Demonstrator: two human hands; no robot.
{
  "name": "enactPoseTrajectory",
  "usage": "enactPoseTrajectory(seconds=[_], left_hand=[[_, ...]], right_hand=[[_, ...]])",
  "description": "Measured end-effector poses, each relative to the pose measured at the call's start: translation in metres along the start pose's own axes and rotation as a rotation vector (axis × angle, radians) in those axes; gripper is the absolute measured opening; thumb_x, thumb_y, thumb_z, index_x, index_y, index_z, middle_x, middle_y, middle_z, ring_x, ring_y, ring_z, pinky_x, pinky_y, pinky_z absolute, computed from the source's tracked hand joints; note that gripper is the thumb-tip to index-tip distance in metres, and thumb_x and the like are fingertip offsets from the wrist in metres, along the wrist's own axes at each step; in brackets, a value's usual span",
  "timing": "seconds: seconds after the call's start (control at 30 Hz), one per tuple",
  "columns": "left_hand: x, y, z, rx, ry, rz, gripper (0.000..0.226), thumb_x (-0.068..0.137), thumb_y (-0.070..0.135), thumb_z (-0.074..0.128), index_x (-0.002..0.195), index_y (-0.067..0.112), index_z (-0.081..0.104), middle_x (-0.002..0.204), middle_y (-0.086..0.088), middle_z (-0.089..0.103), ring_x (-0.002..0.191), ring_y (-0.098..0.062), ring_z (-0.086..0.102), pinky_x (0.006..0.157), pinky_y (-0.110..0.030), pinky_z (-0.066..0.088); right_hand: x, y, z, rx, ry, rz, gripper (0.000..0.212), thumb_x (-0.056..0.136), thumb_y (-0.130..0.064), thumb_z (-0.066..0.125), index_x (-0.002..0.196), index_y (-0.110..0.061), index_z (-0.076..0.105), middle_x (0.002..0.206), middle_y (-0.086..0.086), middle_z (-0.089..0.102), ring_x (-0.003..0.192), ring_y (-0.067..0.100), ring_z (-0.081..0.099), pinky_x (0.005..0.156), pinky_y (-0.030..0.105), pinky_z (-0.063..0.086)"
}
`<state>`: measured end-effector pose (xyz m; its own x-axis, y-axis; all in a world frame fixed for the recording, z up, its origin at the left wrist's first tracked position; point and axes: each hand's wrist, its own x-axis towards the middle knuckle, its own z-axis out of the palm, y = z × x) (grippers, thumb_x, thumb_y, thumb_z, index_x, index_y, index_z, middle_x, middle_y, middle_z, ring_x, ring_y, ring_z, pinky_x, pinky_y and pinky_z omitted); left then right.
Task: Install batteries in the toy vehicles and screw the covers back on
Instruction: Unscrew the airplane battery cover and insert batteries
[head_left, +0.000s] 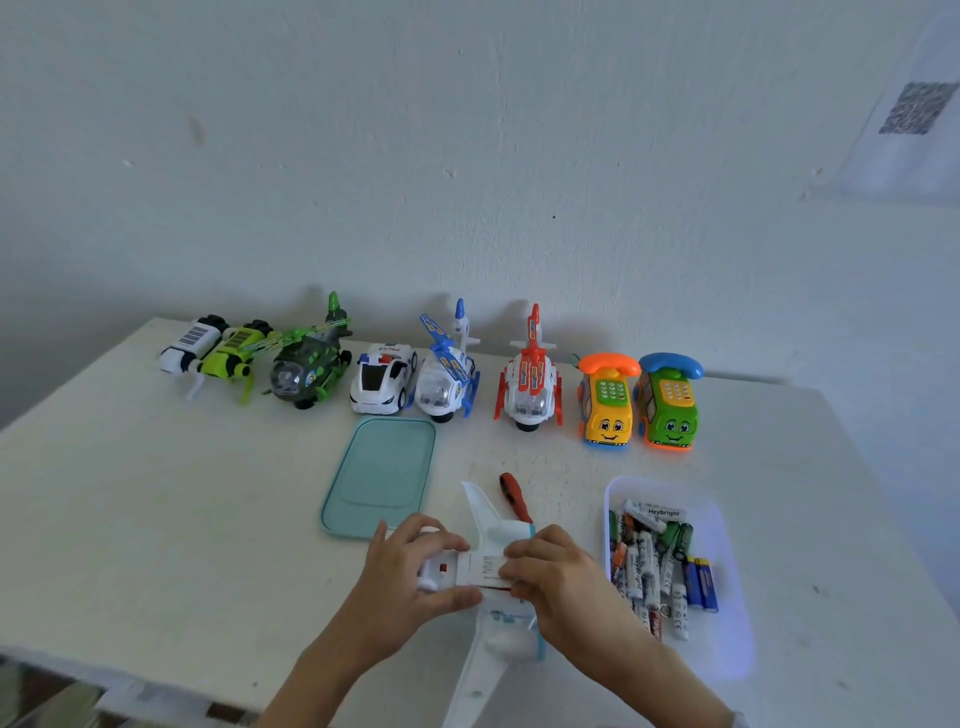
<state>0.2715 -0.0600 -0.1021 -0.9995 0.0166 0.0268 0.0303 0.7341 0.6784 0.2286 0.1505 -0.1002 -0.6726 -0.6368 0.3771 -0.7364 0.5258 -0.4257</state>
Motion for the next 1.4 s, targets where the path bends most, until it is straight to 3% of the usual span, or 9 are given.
enactPoseTrajectory(seconds=[0.4,0.6,0.7,0.77,0.83,0.93,1.17,1.27,1.4], left_hand=[[-0.011,-0.017,-0.013,-0.02,0.102,-0.008,0.052,0.057,0.09,0.05,0.091,0.052,0.055,0.101,0.019,0.048,0.103,0.013,0.039,0.102,-0.048,0.035],[-0.014,-0.009,-0.013,0.127,0.043,0.018,0.071,0.06,0.096,0.02,0.111,0.054,0.046,0.119,0.037,0.037,0.119,0.024,0.023,0.116,-0.044,-0.005],[-0.014,-0.006,-0.015,0.216,0.002,0.049,0.071,0.06,0.094,0.021,0.119,0.057,0.039,0.125,0.039,0.032,0.126,0.021,0.013,0.111,-0.041,-0.022],[-0.013,-0.005,-0.014,0.268,-0.037,0.095,0.055,0.073,0.073,0.03,0.124,0.056,0.041,0.129,0.038,0.035,0.134,0.014,0.006,0.108,-0.044,-0.026],[-0.013,-0.006,-0.012,0.334,-0.045,0.168,0.047,0.081,0.056,0.04,0.127,0.051,0.042,0.13,0.034,0.044,0.138,0.009,0.011,0.111,-0.053,-0.019],[-0.013,-0.003,-0.007,0.503,0.02,0.305,0.043,0.083,0.056,0.046,0.124,0.043,0.047,0.119,0.03,0.056,0.127,0.002,0.039,0.108,-0.055,0.005],[-0.011,0.013,0.0,0.496,-0.03,0.331,0.034,0.086,0.051,0.038,0.116,0.041,0.047,0.105,0.024,0.066,0.089,0.004,0.064,0.099,-0.038,0.026],[-0.009,0.014,-0.002,0.47,-0.041,0.34,0.027,0.087,0.049,0.038,0.111,0.043,0.049,0.106,0.024,0.066,0.087,0.003,0.065,0.095,-0.036,0.029],[-0.006,0.012,-0.004,0.483,-0.056,0.36,0.026,0.086,0.046,0.038,0.108,0.045,0.051,0.104,0.022,0.067,0.084,0.0,0.066,0.09,-0.04,0.047]], right_hand=[[0.016,-0.009,0.017,0.039,-0.044,-0.067,0.018,0.067,-0.012,0.069,0.081,-0.024,0.072,0.089,-0.015,0.068,0.076,0.012,0.058,0.062,0.021,0.053],[0.03,-0.009,-0.015,0.209,-0.133,0.161,0.022,0.08,-0.036,0.067,0.097,-0.023,0.074,0.107,-0.011,0.067,0.098,0.006,0.057,0.088,0.016,0.042],[0.056,0.006,-0.032,0.303,0.025,0.345,0.008,0.084,-0.024,0.07,0.089,-0.019,0.074,0.088,-0.01,0.07,0.076,0.001,0.059,0.07,0.015,0.045],[0.073,0.022,-0.029,0.245,0.03,0.468,0.009,0.087,-0.021,0.066,0.092,-0.018,0.073,0.089,-0.006,0.07,0.072,0.003,0.059,0.066,0.019,0.045],[0.084,0.037,-0.017,0.122,-0.115,0.575,0.02,0.09,-0.025,0.061,0.108,-0.017,0.066,0.105,-0.001,0.067,0.082,0.011,0.06,0.069,0.023,0.046],[0.089,0.046,0.0,0.002,-0.318,0.654,0.04,0.09,-0.027,0.061,0.125,-0.012,0.051,0.118,0.008,0.057,0.097,0.022,0.058,0.073,0.026,0.045],[0.088,0.048,0.018,0.001,-0.371,0.682,0.039,0.09,-0.013,0.055,0.127,-0.008,0.044,0.11,0.012,0.06,0.086,0.022,0.057,0.072,0.031,0.049],[0.087,0.041,0.002,0.052,-0.238,0.67,0.037,0.086,-0.011,0.055,0.122,-0.009,0.046,0.102,0.009,0.059,0.085,0.027,0.059,0.07,0.037,0.049],[0.077,0.016,-0.035,0.247,0.135,0.575,0.017,0.084,-0.009,0.051,0.101,-0.014,0.049,0.077,0.005,0.051,0.063,0.019,0.044,0.053,0.03,0.037]])
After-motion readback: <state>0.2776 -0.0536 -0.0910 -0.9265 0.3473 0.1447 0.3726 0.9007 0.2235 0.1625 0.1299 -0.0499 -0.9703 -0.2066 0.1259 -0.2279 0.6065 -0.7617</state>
